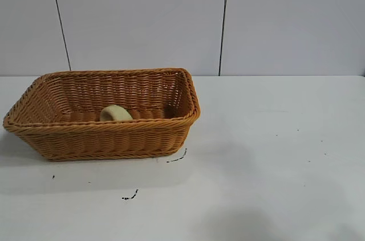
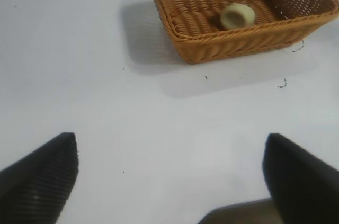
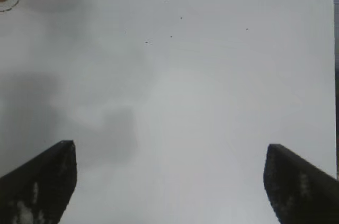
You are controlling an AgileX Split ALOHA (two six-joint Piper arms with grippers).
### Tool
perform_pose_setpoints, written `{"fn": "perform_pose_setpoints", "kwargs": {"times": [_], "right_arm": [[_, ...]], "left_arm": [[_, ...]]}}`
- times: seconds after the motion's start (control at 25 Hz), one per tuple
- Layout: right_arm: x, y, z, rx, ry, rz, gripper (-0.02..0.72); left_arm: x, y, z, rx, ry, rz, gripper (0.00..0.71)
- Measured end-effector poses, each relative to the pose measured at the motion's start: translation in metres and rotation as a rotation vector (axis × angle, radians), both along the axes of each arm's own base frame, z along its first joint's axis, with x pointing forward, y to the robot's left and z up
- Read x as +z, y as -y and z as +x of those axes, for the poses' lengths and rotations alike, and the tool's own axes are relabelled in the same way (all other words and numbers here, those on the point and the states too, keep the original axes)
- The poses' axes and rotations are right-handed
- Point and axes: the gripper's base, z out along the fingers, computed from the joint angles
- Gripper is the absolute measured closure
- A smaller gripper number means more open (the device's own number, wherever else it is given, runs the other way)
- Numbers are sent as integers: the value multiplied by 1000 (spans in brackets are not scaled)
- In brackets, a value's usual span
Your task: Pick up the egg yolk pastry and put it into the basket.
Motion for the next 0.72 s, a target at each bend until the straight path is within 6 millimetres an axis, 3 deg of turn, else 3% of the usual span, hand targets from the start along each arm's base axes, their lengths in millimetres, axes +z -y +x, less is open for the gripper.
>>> {"fn": "perform_pose_setpoints", "kwargs": {"times": [0.2, 0.48, 0.72], "right_arm": [[-3, 1, -36, -11, 140, 17, 37], [-1, 2, -67, -31, 336, 40, 37], [-1, 2, -73, -31, 371, 45, 37]], "left_arm": [[0, 0, 0, 0, 0, 0, 15], [0, 0, 0, 0, 0, 0, 15], [0, 0, 0, 0, 0, 0, 15]]}}
